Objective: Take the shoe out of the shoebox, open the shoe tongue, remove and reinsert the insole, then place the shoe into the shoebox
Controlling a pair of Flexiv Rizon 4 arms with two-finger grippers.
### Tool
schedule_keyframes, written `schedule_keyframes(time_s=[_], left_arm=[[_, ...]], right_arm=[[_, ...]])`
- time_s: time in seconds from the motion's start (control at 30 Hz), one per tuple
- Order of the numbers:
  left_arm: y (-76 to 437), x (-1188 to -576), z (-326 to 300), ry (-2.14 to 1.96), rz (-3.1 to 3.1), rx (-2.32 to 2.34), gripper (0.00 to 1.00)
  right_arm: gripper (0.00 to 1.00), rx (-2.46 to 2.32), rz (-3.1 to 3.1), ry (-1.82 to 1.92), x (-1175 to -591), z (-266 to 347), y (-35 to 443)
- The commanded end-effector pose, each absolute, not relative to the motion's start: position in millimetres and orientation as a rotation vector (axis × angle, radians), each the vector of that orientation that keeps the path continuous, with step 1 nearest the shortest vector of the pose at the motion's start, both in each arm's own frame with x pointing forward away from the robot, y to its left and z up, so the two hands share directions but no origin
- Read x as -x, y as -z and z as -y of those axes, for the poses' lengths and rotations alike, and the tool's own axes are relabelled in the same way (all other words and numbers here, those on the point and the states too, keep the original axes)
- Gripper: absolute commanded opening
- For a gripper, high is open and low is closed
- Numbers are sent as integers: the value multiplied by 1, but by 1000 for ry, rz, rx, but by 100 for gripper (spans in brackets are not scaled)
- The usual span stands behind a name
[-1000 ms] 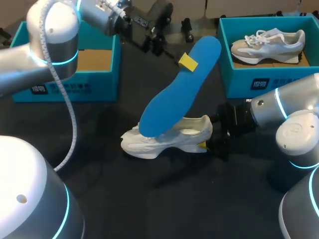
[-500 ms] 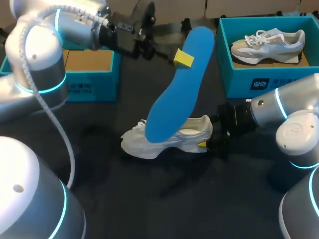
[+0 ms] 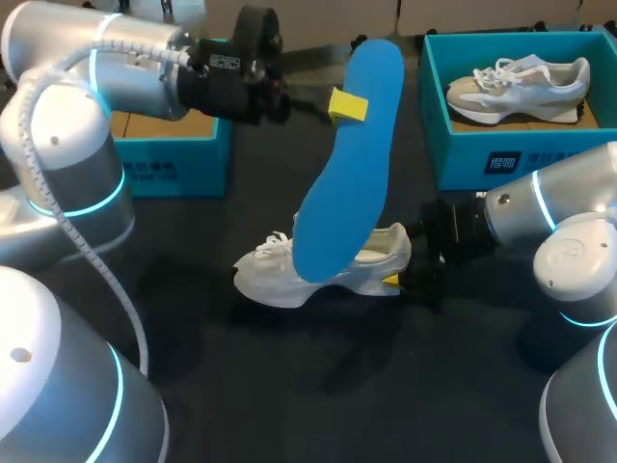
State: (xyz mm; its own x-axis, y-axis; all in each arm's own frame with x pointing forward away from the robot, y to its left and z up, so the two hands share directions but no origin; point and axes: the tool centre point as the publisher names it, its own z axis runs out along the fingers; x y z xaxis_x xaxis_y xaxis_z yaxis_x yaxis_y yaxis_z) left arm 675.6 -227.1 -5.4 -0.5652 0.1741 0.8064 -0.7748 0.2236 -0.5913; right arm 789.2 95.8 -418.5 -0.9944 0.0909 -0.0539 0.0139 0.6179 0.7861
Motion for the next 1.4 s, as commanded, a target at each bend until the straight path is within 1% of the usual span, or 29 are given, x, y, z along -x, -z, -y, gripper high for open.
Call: schedule_keyframes(time_s=[0.03,0.2,0.5,0.73,1.3,1.33,1.37,1.4], left_arm=[[-5,-667,221,-1570,1644,-590,0],[-23,-663,224,-1664,1637,-622,0],[-48,-641,218,-1642,1633,-647,0],[-56,-624,206,-1631,1619,-608,0],[-55,-623,206,-1625,1583,-609,0],[-55,-623,206,-1625,1583,-609,0],[-55,-623,206,-1625,1583,-609,0],[-55,-623,206,-1625,1583,-609,0]], right_arm=[[0,-91,-2746,-1326,-790,-99,422],[0,-91,-2746,-1326,-790,-99,422],[0,-91,-2746,-1326,-790,-99,422],[0,-91,-2746,-1326,-790,-99,422],[0,-91,-2746,-1326,-790,-99,422],[39,-91,-2746,-1326,-790,-99,422],[100,-91,-2746,-1326,-790,-99,422],[100,-91,-2746,-1326,-790,-99,422]])
